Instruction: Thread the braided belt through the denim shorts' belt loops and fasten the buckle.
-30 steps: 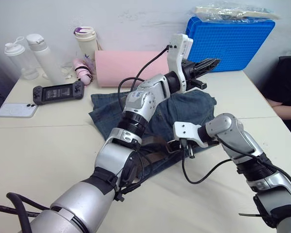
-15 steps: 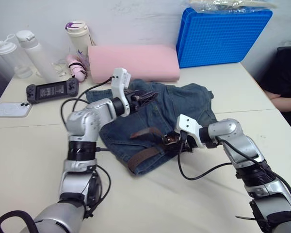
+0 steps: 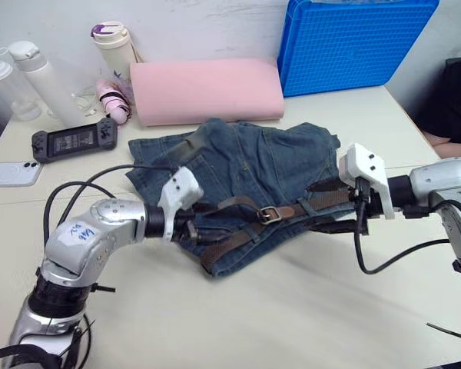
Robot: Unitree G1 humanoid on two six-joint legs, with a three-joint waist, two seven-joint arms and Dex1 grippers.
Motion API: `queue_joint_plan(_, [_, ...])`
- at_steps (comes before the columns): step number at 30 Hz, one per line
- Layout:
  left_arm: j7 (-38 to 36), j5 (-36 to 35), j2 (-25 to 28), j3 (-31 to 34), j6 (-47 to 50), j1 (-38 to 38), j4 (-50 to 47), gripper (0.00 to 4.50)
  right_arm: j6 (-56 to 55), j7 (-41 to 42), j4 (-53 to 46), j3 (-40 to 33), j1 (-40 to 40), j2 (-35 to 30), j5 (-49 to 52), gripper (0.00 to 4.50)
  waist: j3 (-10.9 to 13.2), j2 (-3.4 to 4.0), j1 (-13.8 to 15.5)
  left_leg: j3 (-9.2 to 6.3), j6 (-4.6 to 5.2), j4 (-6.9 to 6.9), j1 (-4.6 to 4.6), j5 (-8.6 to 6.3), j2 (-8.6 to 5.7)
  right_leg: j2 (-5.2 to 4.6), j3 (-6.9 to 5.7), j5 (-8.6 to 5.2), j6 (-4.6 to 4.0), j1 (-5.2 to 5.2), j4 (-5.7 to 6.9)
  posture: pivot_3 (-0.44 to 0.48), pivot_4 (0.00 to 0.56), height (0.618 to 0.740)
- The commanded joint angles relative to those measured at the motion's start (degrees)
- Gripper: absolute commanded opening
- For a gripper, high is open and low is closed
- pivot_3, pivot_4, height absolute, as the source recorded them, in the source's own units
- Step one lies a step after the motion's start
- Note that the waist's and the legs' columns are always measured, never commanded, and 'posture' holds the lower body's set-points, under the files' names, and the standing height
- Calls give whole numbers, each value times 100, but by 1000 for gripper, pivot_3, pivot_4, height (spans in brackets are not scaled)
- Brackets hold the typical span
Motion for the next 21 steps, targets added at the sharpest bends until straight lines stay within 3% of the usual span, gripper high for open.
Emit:
queue_joint_plan(1, [-158, 135, 23, -113, -375, 68, -232, 4500, 128, -207, -356, -187, 111, -136, 235, 4454, 4, -5, 15, 0, 2, 4, 0, 1, -3, -1, 16, 0, 0, 0, -5, 0, 150, 740])
queue_joint_plan(9, [-420, 233, 93, -208, -859, 421, -545, 4500, 230, -675, -504, -243, 367, -268, 366, 4454, 8, -10, 9, 2, 6, 0, 0, 4, -2, 0, 54, 4, -5, -8, 13, 0, 150, 740])
queue_joint_plan(16, [-1022, 1538, 585, -2, -3825, 999, -196, 4500, 231, -751, -547, -194, 402, -444, 526, 4454, 8, -10, 10, 7, 6, -3, 0, 4, -1, 2, 52, 4, -5, -11, -11, 0, 150, 740])
queue_joint_plan(21, [-1657, 1926, 864, -138, -5121, 1284, -10, 4500, 159, -791, -484, -87, 323, -492, 501, 4454, 9, -10, 19, 15, 9, -2, 0, 4, -1, 0, 56, 6, -5, -10, -15, 0, 150, 740])
